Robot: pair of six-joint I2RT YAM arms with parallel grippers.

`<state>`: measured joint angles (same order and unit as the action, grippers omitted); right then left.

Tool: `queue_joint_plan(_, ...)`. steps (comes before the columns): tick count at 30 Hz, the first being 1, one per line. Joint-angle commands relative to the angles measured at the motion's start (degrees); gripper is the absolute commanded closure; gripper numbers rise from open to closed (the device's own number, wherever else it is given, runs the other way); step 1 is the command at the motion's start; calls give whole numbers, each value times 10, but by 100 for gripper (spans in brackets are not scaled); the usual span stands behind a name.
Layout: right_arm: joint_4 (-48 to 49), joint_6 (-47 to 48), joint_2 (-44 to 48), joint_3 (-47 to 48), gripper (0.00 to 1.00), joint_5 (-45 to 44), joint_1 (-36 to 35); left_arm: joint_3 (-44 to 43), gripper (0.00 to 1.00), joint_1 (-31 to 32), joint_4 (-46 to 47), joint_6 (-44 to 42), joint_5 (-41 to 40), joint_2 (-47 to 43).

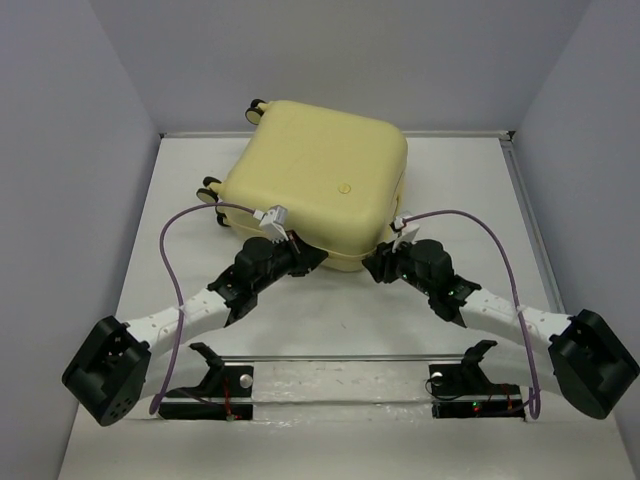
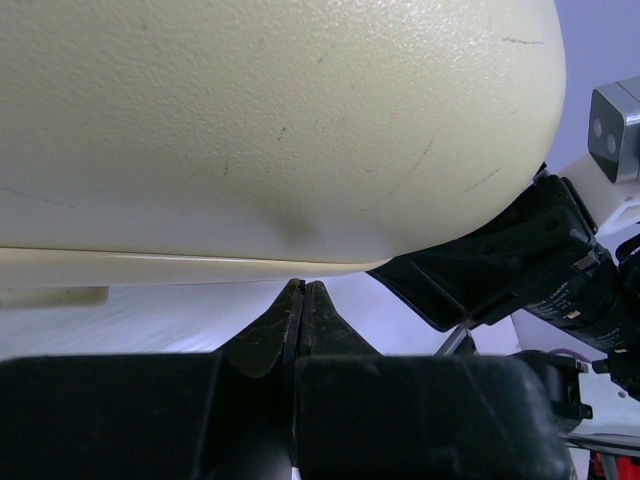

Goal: Pack the luggage

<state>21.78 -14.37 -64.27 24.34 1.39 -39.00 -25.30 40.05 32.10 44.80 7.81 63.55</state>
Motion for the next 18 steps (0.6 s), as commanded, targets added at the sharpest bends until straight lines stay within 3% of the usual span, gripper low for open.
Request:
queue_joint_plan(1, 117, 12, -15, -8, 54, 29, 2, -3, 94, -1, 32, -16, 3, 4)
queue_joint_plan(4, 166, 1, -20, -25, 63, 10, 2, -5, 94, -1, 34, -15, 4, 6)
queue_joint_plan(8, 223, -14, -16, -53, 91, -11, 2, -9, 94, -1, 35, -16, 3, 12)
queue_joint_plan(18, 187, -77, 10, -69, 93, 48, -25, -48, 94, 0, 64, -20, 3, 70)
